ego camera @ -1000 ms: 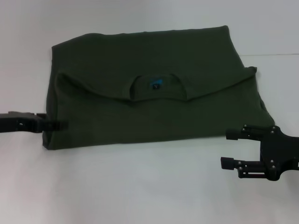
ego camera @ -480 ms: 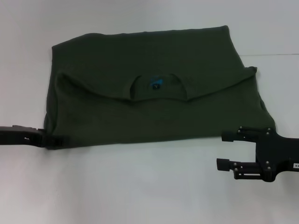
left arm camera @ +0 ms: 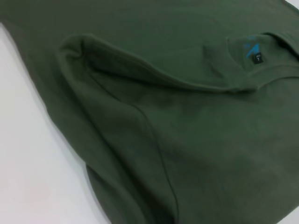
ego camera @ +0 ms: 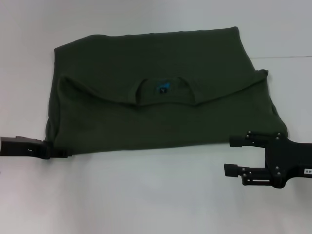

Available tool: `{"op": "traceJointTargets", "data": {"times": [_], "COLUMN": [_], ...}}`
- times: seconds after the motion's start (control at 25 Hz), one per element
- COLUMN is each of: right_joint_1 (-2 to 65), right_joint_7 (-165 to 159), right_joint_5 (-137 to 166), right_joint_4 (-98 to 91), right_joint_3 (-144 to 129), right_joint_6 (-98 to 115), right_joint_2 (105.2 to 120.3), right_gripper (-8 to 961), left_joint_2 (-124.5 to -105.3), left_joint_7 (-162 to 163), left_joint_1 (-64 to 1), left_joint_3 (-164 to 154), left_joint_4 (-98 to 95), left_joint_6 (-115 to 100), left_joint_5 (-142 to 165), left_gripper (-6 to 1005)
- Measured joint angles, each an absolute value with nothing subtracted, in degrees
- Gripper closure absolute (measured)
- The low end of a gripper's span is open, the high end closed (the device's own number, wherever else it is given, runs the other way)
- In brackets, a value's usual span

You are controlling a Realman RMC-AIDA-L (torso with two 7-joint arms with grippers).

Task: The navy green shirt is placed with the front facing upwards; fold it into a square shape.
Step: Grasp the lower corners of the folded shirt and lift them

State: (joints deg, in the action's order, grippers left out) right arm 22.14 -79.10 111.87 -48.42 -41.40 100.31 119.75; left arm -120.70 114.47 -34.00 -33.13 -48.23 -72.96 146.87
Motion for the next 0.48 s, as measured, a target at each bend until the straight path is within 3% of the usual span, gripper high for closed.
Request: {"op": "traceJointTargets", "data": {"times": [0.48], "right_joint_1": [22.26], "right_joint_7": [-80.65], "right_joint_5": [111.95], "right_joint_4": [-48.68], "right_joint_3": [-41.4], "right_joint_6": [100.42], "right_joint_2": [119.8], "right_gripper": [146], "left_joint_2": [-120.76], "left_joint_7": [114.62], "left_joint_1": [-34.05], "left_joint_3": [-34.38], "left_joint_4": [-47.6], "left_joint_6": [-70.99], "left_joint_5": [147.12], "left_gripper": [330]}}
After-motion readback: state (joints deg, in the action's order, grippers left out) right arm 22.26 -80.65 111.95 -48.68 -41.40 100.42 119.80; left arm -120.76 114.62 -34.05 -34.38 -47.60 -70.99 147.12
